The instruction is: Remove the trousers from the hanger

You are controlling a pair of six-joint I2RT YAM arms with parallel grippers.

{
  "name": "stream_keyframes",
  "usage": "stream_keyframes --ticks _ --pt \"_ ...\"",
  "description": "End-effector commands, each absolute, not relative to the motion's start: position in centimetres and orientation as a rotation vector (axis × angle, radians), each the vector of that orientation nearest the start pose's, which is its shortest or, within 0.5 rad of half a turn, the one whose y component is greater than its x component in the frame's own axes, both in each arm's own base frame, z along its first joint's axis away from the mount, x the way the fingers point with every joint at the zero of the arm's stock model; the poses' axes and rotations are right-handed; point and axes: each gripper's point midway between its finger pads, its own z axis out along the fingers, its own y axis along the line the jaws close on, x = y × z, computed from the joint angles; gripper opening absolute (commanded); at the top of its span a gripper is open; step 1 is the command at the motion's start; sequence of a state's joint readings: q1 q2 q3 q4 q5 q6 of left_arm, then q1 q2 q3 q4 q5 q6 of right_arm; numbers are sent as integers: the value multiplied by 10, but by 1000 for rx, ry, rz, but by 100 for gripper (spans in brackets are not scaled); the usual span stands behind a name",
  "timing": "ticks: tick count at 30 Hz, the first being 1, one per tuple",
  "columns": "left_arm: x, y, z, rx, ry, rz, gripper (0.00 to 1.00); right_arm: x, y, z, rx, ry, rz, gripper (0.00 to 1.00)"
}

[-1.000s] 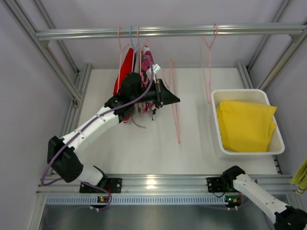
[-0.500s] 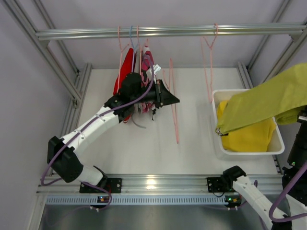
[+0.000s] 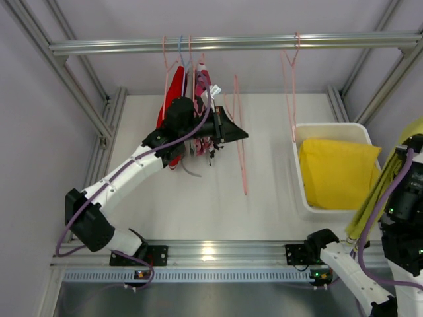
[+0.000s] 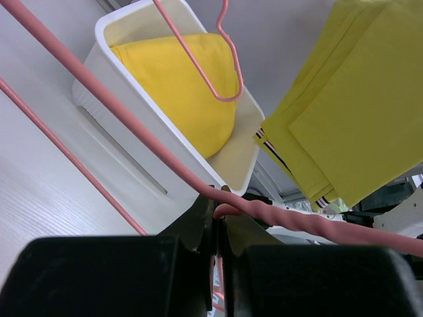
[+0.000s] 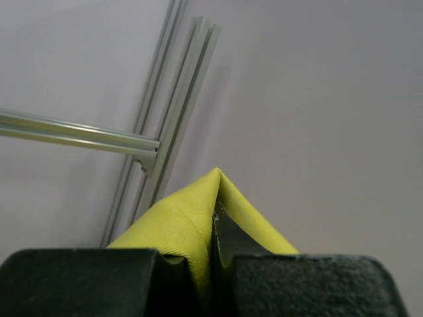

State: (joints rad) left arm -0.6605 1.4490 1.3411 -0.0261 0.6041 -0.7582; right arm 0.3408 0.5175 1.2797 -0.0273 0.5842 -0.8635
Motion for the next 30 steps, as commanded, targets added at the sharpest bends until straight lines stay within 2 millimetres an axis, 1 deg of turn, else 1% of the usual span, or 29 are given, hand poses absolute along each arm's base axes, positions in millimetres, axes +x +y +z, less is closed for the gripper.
stream_keyframes --ticks 1,3,5,7,8,9,11,12,14,15,18,20,22,23,25,26,30 --pt "269 -364 376 449 1807 -1511 0 134 -90 571 48 1015 -740 0" --pt "270 -365 375 449 1809 -1511 0 138 -91 567 51 1030 -755 0" --pt "271 -366 375 448 1810 -1514 0 140 -91 568 52 1022 -778 0" --pt "272 -366 374 445 1812 -1516 0 148 -90 564 41 1029 -804 0" --pt "272 -367 374 444 1811 -1517 0 146 -92 568 50 1005 -837 0" --pt "272 -367 374 444 1811 -1517 0 155 -91 558 31 1026 -877 0" --pt "273 -367 373 441 1812 -1517 0 163 -90 551 22 1036 -905 0" --pt "273 -367 374 443 1812 -1518 0 171 -88 543 14 1046 -918 0" --pt "273 -367 375 444 1806 -1517 0 178 -87 534 -3 1060 -951 0" --pt "273 -367 375 444 1810 -1515 0 185 -85 526 -14 1066 -960 0" --pt "274 -365 376 441 1808 -1513 0 194 -83 512 -45 1087 -1000 0" --pt "274 -364 376 439 1809 -1510 0 199 -83 509 -48 1105 -1013 0" --pt "275 -363 374 437 1814 -1508 0 197 -89 511 -21 1132 -1038 0" --pt "275 -363 375 436 1812 -1507 0 204 -89 506 -41 1170 -1066 0" --pt "276 -363 374 428 1816 -1511 0 201 -99 506 -1 1224 -1117 0" --pt "277 -364 373 426 1817 -1512 0 205 -100 502 -10 1257 -1135 0" --pt "276 -366 373 430 1818 -1524 0 195 -111 505 46 1314 -1146 0"
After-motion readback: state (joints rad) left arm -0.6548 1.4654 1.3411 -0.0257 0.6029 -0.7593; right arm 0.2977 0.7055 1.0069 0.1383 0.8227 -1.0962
